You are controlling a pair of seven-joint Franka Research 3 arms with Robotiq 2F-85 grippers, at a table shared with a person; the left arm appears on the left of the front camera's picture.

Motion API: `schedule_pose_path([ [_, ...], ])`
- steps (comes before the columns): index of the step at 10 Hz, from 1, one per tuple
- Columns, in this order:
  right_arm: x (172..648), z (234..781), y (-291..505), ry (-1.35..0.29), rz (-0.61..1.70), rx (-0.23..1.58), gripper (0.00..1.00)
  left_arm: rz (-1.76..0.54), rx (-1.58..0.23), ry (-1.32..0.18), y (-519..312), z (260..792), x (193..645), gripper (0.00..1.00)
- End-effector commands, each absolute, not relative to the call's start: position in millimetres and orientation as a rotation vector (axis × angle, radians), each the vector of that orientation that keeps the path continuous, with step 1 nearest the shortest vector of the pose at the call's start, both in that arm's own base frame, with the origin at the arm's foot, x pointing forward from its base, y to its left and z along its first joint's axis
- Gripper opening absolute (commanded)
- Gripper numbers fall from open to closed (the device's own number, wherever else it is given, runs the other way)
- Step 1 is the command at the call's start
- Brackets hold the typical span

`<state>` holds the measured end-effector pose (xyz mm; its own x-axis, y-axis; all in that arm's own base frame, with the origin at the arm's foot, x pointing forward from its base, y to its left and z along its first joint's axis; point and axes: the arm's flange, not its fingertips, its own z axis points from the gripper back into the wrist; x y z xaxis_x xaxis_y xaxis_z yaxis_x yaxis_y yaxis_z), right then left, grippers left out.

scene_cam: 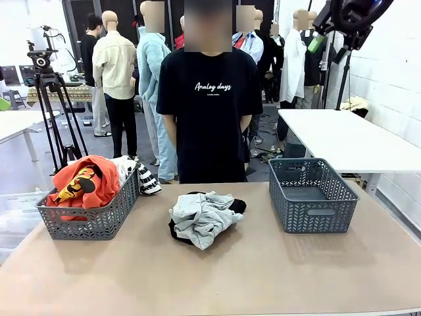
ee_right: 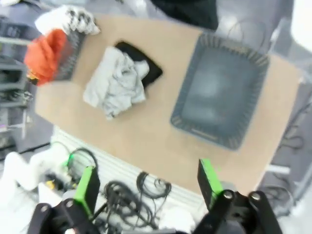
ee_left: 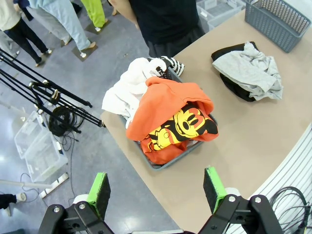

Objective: Sort the tops and bottoms.
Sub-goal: Lift clothes from the center of the table with your left hand.

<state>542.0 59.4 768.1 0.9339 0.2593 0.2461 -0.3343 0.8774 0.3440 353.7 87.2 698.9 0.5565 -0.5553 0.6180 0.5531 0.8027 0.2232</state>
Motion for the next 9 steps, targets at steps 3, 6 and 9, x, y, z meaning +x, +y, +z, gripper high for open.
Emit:
schedule_pose_path([
  [3,462.4,618.5,82.0,-0.362,0.254,0.323,1.0,-0.648,0.019,-0.723,86.8,699.0,353.6,1.0],
  [6,475.3,663.8,51.0,-0.517,0.22,0.29,1.0,-0.648,0.019,-0.723,86.8,699.0,353.6,1.0],
  [9,493.3,658.9,61.4,-0.437,0.191,0.313,1.0,-0.73,-0.091,-0.761,29.9,688.7,320.9,1.0],
])
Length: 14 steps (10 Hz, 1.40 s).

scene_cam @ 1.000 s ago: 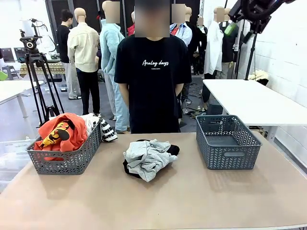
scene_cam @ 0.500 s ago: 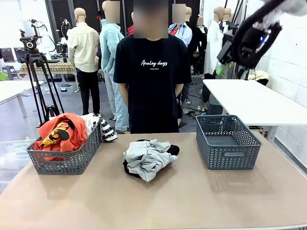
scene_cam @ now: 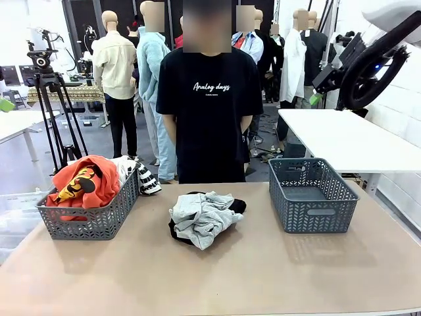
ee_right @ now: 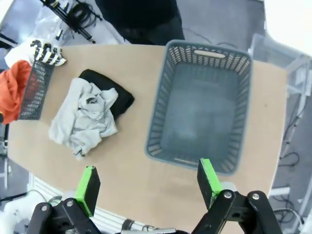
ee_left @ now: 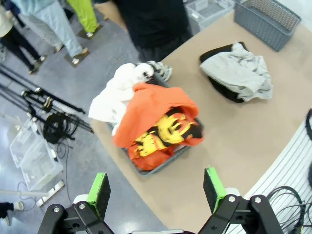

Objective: Sort the tops and bottoms.
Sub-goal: Lift clothes from the center of the table with your left hand.

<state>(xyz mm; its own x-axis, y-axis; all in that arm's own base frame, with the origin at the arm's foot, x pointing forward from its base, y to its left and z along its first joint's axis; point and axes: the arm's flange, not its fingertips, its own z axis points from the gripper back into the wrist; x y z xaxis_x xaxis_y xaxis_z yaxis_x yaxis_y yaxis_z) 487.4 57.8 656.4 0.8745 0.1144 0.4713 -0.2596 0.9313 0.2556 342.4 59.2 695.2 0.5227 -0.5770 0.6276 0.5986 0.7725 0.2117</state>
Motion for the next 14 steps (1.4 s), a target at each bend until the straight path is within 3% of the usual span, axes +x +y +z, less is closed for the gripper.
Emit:
schedule_pose_path([
  [1,493.3,658.9,61.4,-0.437,0.191,0.313,1.0,-0.764,-0.147,-0.802,-9.0,683.6,306.0,1.0],
  [4,493.3,658.9,61.4,-0.437,0.191,0.313,1.0,-0.805,-0.218,-0.845,-86.6,656.6,293.1,1.0],
  [5,493.3,658.9,61.4,-0.437,0.191,0.313,1.0,-0.781,-0.174,-0.861,-83.3,652.5,307.3,1.0],
  [6,493.3,658.9,61.4,-0.437,0.191,0.313,1.0,-0.828,-0.195,-0.797,-79.8,665.6,287.4,1.0],
  [10,493.3,658.9,61.4,-0.437,0.191,0.313,1.0,-0.827,-0.189,-0.815,-84.1,660.7,290.8,1.0],
  [11,493.3,658.9,61.4,-0.437,0.191,0.313,1.0,-0.849,-0.289,-0.938,-125.6,655.2,288.3,1.0],
  [12,493.3,658.9,61.4,-0.437,0.191,0.313,1.0,-0.868,-0.35,-0.953,-169.8,639.5,299.3,1.0],
  [14,493.3,658.9,61.4,-0.437,0.191,0.313,1.0,-0.942,-0.432,-0.875,-244.4,602.1,332.3,1.0],
])
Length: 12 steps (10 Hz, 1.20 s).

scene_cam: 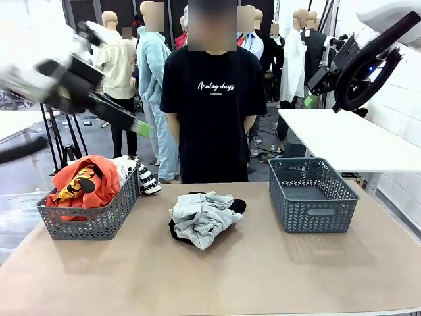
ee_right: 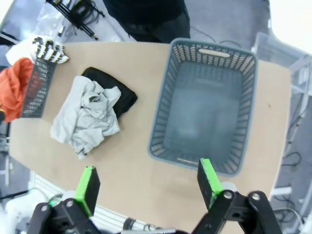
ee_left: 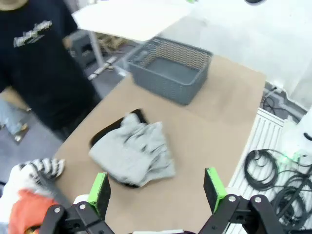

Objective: Sort the tops and bottoms.
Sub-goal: Lift clothes from the center of the table with your left hand.

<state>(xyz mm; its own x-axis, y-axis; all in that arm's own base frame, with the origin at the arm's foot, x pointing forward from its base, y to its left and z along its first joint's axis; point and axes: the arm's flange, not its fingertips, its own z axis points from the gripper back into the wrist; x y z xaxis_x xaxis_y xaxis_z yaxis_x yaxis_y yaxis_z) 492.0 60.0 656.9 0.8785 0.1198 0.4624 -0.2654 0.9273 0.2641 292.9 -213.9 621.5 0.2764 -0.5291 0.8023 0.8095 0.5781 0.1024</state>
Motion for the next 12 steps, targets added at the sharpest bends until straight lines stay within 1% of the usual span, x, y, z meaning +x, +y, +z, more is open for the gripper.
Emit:
schedule_pose_path([
  [1,493.3,658.9,61.4,-0.437,0.191,0.313,1.0,-0.99,-0.439,-0.812,-277.0,584.2,336.4,1.0],
  [2,493.3,658.9,61.4,-0.437,0.191,0.313,1.0,-1.031,-0.408,-0.786,-308.3,562.7,333.2,1.0],
  [3,493.3,658.9,61.4,-0.437,0.191,0.313,1.0,-1.043,-0.38,-0.717,-331.2,542.8,332.8,1.0],
  [5,493.3,658.9,61.4,-0.437,0.191,0.313,1.0,-1.029,-0.195,-0.503,-355.7,504.8,340.1,1.0],
  [7,493.3,658.9,61.4,-0.437,0.191,0.313,1.0,-0.972,-0.096,-0.449,-359.8,486.8,349.3,1.0],
  [9,493.3,658.9,61.4,-0.437,0.191,0.313,1.0,-0.893,-0.018,-0.431,-361.1,485.7,361.2,1.0],
  [10,493.3,658.9,61.4,-0.437,0.191,0.313,1.0,-0.875,-0.024,-0.432,-362.1,486.8,367.3,1.0],
  [11,493.3,658.9,61.4,-0.437,0.191,0.313,1.0,-0.94,-0.131,-0.423,-358.2,504.0,364.3,1.0],
  [12,493.3,658.9,61.4,-0.437,0.191,0.313,1.0,-0.906,-0.038,-0.436,-347.9,481.7,364.2,1.0],
])
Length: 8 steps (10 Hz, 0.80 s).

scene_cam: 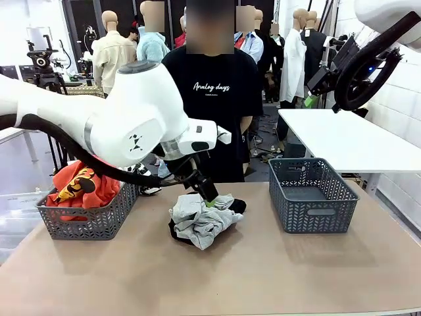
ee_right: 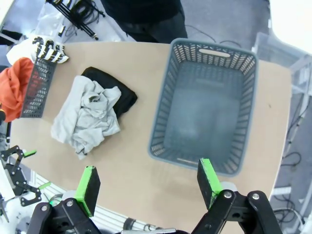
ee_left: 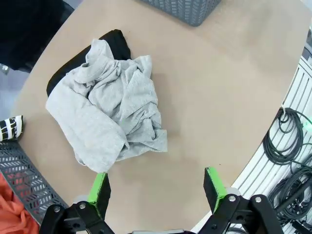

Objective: Sort the tops and bottoms.
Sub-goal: Lift clothes from the center of the table with your left hand.

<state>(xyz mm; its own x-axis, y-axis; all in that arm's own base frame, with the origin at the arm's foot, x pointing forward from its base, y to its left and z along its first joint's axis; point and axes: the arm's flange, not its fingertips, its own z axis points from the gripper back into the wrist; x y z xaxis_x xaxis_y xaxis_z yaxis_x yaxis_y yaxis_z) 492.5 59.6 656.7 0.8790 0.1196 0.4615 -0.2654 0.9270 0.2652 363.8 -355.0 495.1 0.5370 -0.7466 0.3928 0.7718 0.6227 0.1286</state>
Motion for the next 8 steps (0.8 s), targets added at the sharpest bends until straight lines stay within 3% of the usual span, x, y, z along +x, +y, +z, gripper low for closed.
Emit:
schedule_pose_path([
  [1,493.3,658.9,61.4,-0.437,0.191,0.313,1.0,-0.906,-0.038,-0.436,-347.9,481.7,364.2,1.0],
  [3,493.3,658.9,61.4,-0.437,0.191,0.313,1.0,-0.904,-0.058,-0.43,-353.0,490.8,364.2,1.0],
  [5,493.3,658.9,61.4,-0.437,0.191,0.313,1.0,-0.627,-0.158,-0.392,-368.0,491.2,394.2,1.0],
  [8,493.3,658.9,61.4,-0.437,0.191,0.313,1.0,-0.374,0.046,-0.338,-392.7,460.1,443.8,1.0],
])
